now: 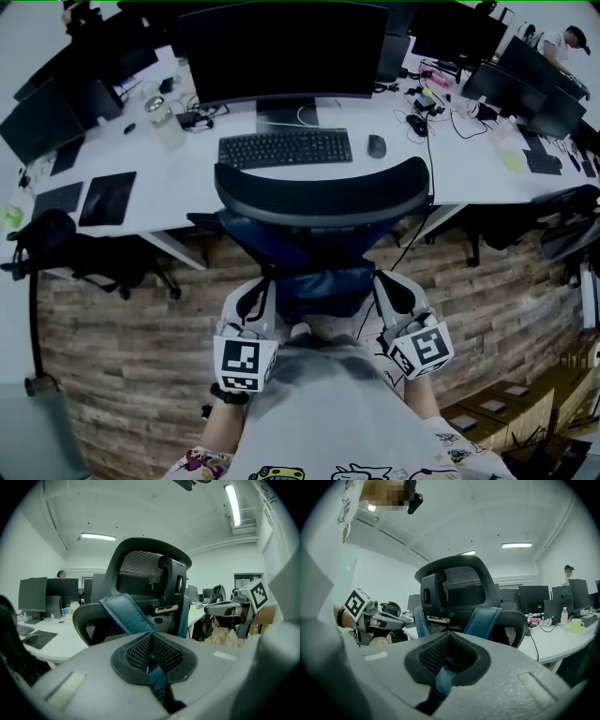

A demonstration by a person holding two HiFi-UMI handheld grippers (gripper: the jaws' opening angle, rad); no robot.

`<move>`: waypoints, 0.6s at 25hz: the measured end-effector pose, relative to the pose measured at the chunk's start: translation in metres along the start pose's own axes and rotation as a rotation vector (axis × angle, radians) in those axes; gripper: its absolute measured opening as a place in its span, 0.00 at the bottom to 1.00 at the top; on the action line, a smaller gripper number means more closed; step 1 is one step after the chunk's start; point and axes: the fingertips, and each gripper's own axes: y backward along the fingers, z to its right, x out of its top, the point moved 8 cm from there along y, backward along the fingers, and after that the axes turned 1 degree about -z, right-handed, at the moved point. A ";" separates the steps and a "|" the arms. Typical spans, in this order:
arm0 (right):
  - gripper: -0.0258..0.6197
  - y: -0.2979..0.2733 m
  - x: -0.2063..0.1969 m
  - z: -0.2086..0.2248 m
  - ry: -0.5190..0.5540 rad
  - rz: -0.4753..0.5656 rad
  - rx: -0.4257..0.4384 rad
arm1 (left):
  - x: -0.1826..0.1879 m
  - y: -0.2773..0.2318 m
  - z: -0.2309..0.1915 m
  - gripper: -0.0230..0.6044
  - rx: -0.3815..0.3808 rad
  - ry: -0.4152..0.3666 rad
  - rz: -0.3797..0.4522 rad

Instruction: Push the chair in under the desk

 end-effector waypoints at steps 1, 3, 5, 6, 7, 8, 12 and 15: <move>0.04 0.000 0.000 0.000 0.001 0.000 -0.002 | 0.000 0.000 0.000 0.05 0.001 -0.003 -0.001; 0.04 0.000 -0.001 0.001 0.003 0.000 -0.006 | 0.000 0.000 0.000 0.05 0.002 -0.009 -0.002; 0.04 0.000 -0.001 0.001 0.004 -0.003 -0.010 | -0.001 0.000 0.000 0.05 0.003 -0.011 -0.001; 0.04 0.000 -0.001 0.002 0.004 -0.003 -0.012 | -0.001 0.000 0.000 0.05 0.005 -0.010 -0.001; 0.04 0.000 -0.001 0.002 0.004 -0.003 -0.013 | 0.000 0.000 0.000 0.05 0.006 -0.009 -0.001; 0.04 0.001 0.000 0.002 0.003 -0.003 -0.014 | 0.000 0.001 0.000 0.05 0.009 -0.008 0.000; 0.04 0.001 -0.001 0.002 0.004 0.001 -0.018 | 0.000 0.002 0.000 0.05 0.012 -0.010 0.004; 0.04 0.001 -0.001 0.002 0.001 0.000 -0.019 | -0.001 0.003 -0.001 0.05 0.014 -0.011 0.007</move>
